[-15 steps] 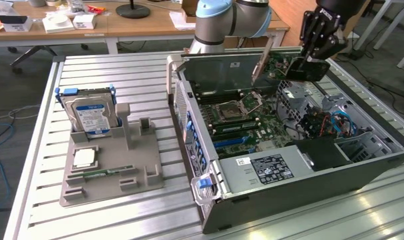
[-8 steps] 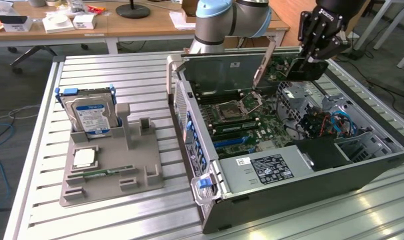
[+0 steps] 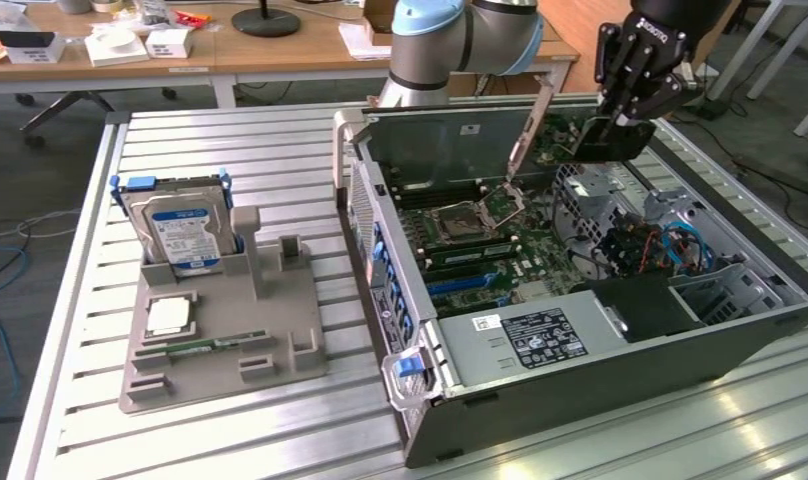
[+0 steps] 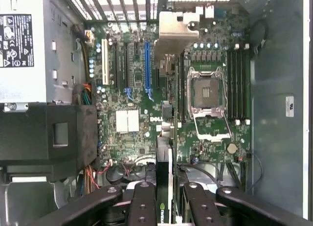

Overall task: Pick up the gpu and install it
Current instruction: 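Insert the gpu into the slot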

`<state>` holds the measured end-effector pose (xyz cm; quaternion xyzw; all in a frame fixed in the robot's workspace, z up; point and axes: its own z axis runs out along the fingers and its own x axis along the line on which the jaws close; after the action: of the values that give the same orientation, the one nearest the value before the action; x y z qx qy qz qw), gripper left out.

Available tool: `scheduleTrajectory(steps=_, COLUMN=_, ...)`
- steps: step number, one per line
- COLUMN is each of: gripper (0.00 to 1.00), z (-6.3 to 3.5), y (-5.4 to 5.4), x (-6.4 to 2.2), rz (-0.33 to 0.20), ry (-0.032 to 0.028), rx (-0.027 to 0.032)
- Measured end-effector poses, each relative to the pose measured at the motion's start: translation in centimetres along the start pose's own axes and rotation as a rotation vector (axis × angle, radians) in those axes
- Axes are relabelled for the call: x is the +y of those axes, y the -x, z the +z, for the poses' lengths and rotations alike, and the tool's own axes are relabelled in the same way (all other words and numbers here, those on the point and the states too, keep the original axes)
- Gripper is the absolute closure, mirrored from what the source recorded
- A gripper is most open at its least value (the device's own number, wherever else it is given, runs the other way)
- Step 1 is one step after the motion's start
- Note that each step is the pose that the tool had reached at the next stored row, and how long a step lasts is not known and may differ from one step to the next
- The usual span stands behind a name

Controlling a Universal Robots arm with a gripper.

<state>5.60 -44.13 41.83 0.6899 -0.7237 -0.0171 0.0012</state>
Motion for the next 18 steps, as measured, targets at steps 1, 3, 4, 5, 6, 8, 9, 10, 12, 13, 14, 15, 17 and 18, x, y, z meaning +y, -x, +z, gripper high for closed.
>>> scheduleTrajectory(steps=1, gripper=0.74, z=0.02, y=0.0, x=0.13, rz=0.000, ry=-0.0137, rx=-0.0009)
scheduleTrajectory(steps=3, gripper=0.74, z=0.11, y=0.0, x=0.34, rz=-0.001, ry=-0.0373, rx=-0.0025)
scheduleTrajectory(steps=4, gripper=0.74, z=0.14, y=0.0, x=0.39, rz=-0.001, ry=-0.0393, rx=-0.0028)
scheduleTrajectory(steps=5, gripper=0.74, z=0.18, y=0.0, x=0.46, rz=-0.001, ry=-0.0395, rx=-0.0028)
scheduleTrajectory(steps=6, gripper=0.74, z=0.23, y=0.0, x=0.52, rz=-0.001, ry=-0.0395, rx=-0.0026)
scheduleTrajectory(steps=8, gripper=0.74, z=0.38, y=0.0, x=0.62, rz=0.001, ry=-0.0387, rx=-0.0023)
scheduleTrajectory(steps=9, gripper=0.74, z=0.47, y=0.0, x=0.64, rz=0.001, ry=-0.0373, rx=-0.0023)
scheduleTrajectory(steps=10, gripper=0.74, z=0.57, y=0.0, x=0.69, rz=0.002, ry=-0.0360, rx=-0.0022)
scheduleTrajectory(steps=12, gripper=0.74, z=0.77, y=-0.1, x=0.84, rz=0.002, ry=-0.0351, rx=-0.0022)
scheduleTrajectory(steps=13, gripper=0.74, z=0.88, y=-0.1, x=0.97, rz=0.002, ry=-0.0351, rx=-0.0021)
scheduleTrajectory(steps=14, gripper=0.74, z=0.99, y=-0.1, x=1.13, rz=0.002, ry=-0.0351, rx=-0.0022)
scheduleTrajectory(steps=15, gripper=0.74, z=1.10, y=-0.1, x=1.30, rz=0.002, ry=-0.0351, rx=-0.0024)
scheduleTrajectory(steps=17, gripper=0.74, z=1.31, y=-0.1, x=1.70, rz=0.002, ry=-0.0352, rx=-0.0024)
scheduleTrajectory(steps=18, gripper=0.74, z=1.40, y=-0.1, x=1.91, rz=0.002, ry=-0.0352, rx=-0.0025)
